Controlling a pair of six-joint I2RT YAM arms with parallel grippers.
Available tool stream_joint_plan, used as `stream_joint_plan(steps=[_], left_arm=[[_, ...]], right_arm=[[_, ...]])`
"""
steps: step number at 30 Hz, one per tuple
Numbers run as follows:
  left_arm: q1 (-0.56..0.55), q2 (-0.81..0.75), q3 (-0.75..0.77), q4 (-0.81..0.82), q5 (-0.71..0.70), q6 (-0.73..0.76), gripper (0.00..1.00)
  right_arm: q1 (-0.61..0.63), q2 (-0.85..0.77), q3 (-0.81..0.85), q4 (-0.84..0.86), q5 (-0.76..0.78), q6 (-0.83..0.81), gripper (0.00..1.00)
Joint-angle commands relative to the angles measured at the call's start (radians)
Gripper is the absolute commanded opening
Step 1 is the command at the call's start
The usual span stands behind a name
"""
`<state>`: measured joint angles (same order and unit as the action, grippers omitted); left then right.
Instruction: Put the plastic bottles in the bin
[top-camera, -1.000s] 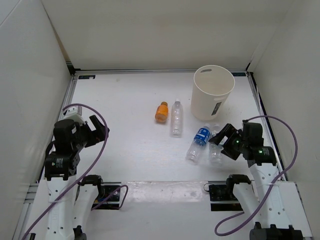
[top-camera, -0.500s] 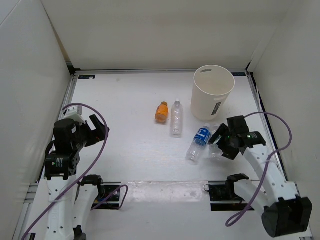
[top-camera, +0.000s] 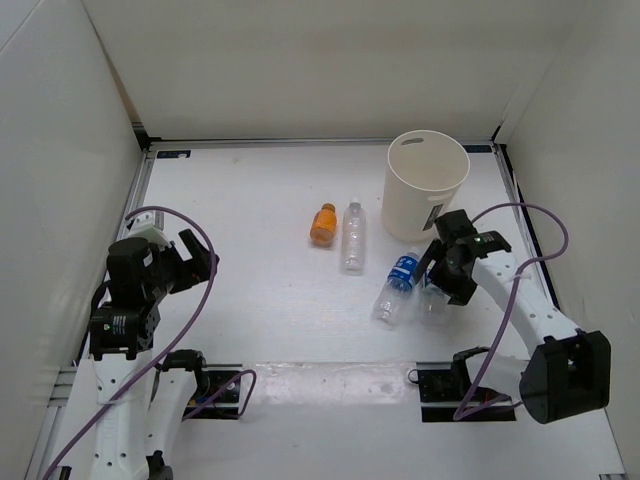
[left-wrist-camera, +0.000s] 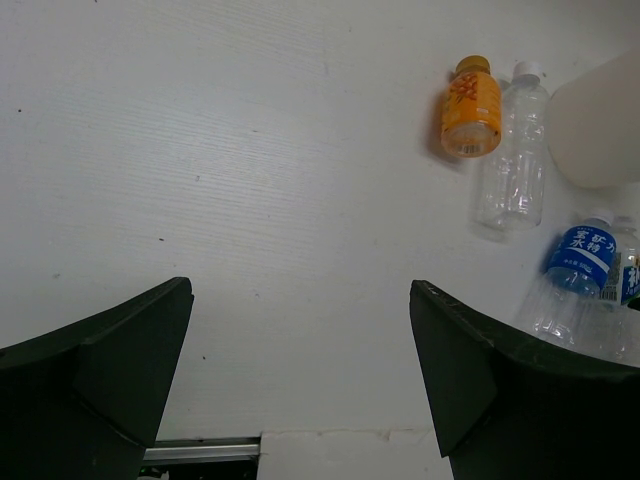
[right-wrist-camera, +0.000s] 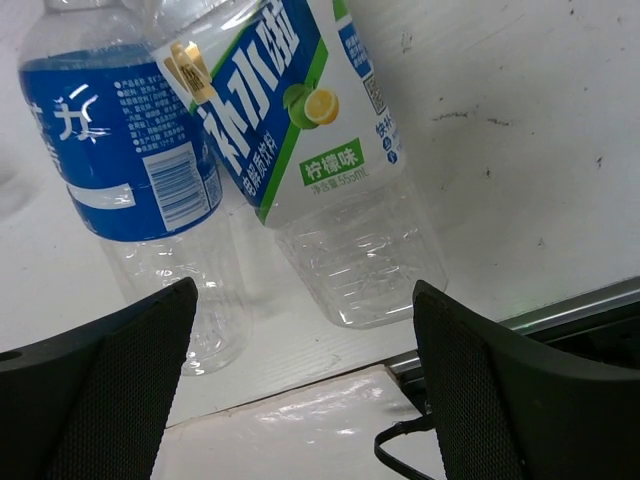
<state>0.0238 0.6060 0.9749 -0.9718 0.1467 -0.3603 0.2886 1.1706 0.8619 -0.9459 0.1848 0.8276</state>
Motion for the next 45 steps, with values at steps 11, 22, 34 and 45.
stream_joint_plan(steps=[11, 22, 34, 45], left_arm=[[-0.001, -0.003, -0.001, 0.008, 0.008, -0.005, 1.00], [-0.001, -0.002, 0.002, 0.007, 0.007, -0.003, 1.00], [-0.002, -0.003, 0.001, 0.004, 0.004, -0.003, 1.00], [-0.001, -0.008, 0.001, 0.004, 0.001, -0.003, 1.00]], right_arm=[[-0.206, 0.090, 0.055, 0.048, -0.088, -0.239, 0.89], [-0.146, 0.271, 0.084, 0.078, -0.059, -0.242, 0.84], [-0.198, 0.239, 0.035, 0.082, -0.107, -0.251, 0.59], [-0.253, -0.035, 0.048, -0.034, -0.122, -0.240, 0.14]])
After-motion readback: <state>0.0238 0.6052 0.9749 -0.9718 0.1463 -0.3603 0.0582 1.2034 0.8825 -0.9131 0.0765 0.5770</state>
